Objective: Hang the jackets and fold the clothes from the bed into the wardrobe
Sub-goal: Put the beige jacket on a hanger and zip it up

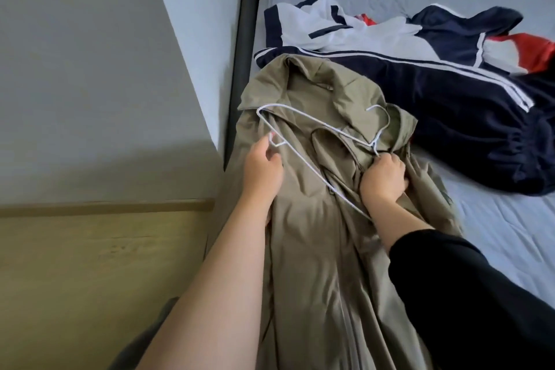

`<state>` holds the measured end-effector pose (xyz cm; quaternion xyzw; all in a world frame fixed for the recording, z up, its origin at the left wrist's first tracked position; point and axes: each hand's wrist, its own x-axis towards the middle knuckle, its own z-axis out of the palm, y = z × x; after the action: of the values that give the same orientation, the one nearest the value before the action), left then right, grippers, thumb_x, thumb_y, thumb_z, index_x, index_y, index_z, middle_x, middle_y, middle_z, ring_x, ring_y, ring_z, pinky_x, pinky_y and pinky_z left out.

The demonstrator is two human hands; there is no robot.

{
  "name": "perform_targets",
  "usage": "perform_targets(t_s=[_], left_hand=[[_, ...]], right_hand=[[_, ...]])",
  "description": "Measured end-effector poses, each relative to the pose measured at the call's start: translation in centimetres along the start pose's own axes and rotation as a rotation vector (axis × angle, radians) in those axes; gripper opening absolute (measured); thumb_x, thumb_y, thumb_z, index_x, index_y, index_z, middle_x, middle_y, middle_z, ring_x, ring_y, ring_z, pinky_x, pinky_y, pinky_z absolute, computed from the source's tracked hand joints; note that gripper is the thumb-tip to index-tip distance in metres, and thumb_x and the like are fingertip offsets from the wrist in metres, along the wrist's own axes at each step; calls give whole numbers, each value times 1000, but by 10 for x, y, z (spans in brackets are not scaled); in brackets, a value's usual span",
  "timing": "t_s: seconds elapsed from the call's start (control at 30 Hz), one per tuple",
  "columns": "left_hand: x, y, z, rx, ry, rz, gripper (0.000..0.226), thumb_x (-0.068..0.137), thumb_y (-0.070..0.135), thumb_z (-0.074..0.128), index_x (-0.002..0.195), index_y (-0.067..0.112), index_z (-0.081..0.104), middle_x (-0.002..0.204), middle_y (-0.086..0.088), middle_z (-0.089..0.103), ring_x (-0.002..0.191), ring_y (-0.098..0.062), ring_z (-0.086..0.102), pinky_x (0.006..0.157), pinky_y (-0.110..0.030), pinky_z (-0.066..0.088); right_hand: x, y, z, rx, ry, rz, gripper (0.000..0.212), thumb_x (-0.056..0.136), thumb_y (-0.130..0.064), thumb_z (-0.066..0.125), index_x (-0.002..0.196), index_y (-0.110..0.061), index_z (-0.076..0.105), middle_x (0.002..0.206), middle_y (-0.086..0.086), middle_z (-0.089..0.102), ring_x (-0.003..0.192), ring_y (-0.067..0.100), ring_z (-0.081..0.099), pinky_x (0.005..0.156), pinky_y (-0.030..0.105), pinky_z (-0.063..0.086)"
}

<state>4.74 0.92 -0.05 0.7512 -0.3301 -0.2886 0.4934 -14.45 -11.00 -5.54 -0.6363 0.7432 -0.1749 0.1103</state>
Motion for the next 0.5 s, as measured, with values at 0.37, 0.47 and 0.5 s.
perform_targets(t_s=[0.37, 0.47, 0.5], left_hand=[[69, -17, 2, -598, -222, -246, 62, 89, -18, 30, 128, 23, 56, 124, -10, 60, 114, -21, 58, 102, -37, 44], [72, -13, 3, -787, -231, -225, 52, 94, -14, 26, 137, 7, 45, 132, -11, 52, 119, -22, 52, 104, -36, 41], [73, -11, 3, -857, -207, -232, 48, 96, -11, 26, 137, 5, 44, 132, -11, 52, 119, -22, 52, 106, -35, 40]], right_hand=[[9, 8, 32, -45, 134, 0, 22, 95, -8, 38, 102, -1, 58, 120, 16, 54, 120, 30, 41, 87, 45, 33], [9, 9, 33, -60, 168, -11, 22, 95, -10, 39, 99, -3, 59, 117, 15, 56, 116, 30, 43, 89, 43, 30], [9, 9, 34, -65, 181, -19, 22, 95, -11, 39, 98, -3, 59, 116, 15, 56, 115, 31, 44, 89, 42, 30]])
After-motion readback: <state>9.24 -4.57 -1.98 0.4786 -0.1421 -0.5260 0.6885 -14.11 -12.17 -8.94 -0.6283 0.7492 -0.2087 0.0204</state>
